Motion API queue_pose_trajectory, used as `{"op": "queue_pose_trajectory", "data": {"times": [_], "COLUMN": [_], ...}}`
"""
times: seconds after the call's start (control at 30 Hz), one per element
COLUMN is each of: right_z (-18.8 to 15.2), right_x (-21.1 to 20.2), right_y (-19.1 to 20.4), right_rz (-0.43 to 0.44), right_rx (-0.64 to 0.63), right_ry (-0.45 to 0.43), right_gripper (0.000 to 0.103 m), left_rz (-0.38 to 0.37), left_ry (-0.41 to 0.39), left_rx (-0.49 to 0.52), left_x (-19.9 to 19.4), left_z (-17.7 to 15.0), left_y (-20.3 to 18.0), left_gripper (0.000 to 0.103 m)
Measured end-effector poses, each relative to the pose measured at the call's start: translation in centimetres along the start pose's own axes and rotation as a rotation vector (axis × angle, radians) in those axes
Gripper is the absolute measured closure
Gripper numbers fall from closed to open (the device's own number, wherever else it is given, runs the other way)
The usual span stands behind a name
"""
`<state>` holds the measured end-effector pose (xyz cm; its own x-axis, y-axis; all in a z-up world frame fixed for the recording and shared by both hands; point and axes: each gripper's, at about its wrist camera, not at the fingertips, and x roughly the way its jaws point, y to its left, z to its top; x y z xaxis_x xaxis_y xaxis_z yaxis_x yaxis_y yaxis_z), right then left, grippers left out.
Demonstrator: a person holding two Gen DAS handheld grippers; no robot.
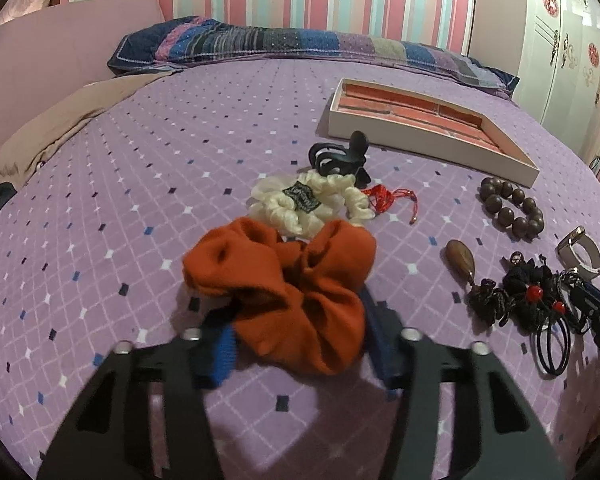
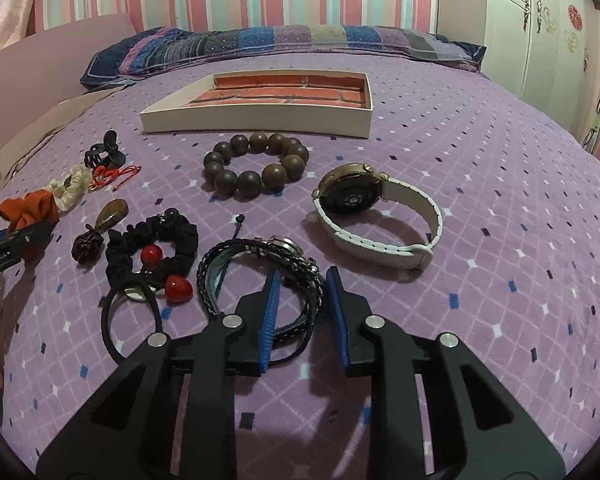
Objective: Organize jewelry
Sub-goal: 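Grasp the orange scrunchie with the left tool while the right tool grasps the black cord bracelet, then carry the orange scrunchie and black cord bracelet over the white tray with both tools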
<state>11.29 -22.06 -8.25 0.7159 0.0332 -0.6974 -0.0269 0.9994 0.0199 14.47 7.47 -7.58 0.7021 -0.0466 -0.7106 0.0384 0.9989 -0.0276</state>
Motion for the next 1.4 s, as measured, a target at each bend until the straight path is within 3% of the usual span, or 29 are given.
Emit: {"op": "queue_pose_trajectory", "data": {"times": [0.23,0.4,0.83,1.2,1.4], "right_z": [0.1,0.2,1.1,2.7,4.9], "right_x": [-0.1,-0.7,-2.9,-3.1,-2.6], "right_y": [-0.3,-0.6,-1.2,-1.0,-0.5], "right_rz": [0.016,0.032,0.074,0.072,0.071], "right_rx": [0.013,0.019,0.003,-0.015,-0.024], "right_ry": [-0.006,-0.028,-0.092,-0.127,-0.159], "right_gripper": [0.087,0.088,0.091,0.092,0.092], "left_rz": [0.01,0.009,-0.013,-0.044,-0.08], "left_ry": [-0.01,-0.013,-0.061,-0.076,-0.09], "left_rx": [0.014,0.008,0.016,0.048,0.064], "left_x": [-0.4,-1.3,-4.6,-3.9,-2.6], "left_z": [-0.4,-0.6,0.5,2.3,5.2], "left_y": [0.0,0.1,-1.8,-5.0,-6.7], "left_gripper": [0.071,0.077,0.077,0.077,0.077]}}
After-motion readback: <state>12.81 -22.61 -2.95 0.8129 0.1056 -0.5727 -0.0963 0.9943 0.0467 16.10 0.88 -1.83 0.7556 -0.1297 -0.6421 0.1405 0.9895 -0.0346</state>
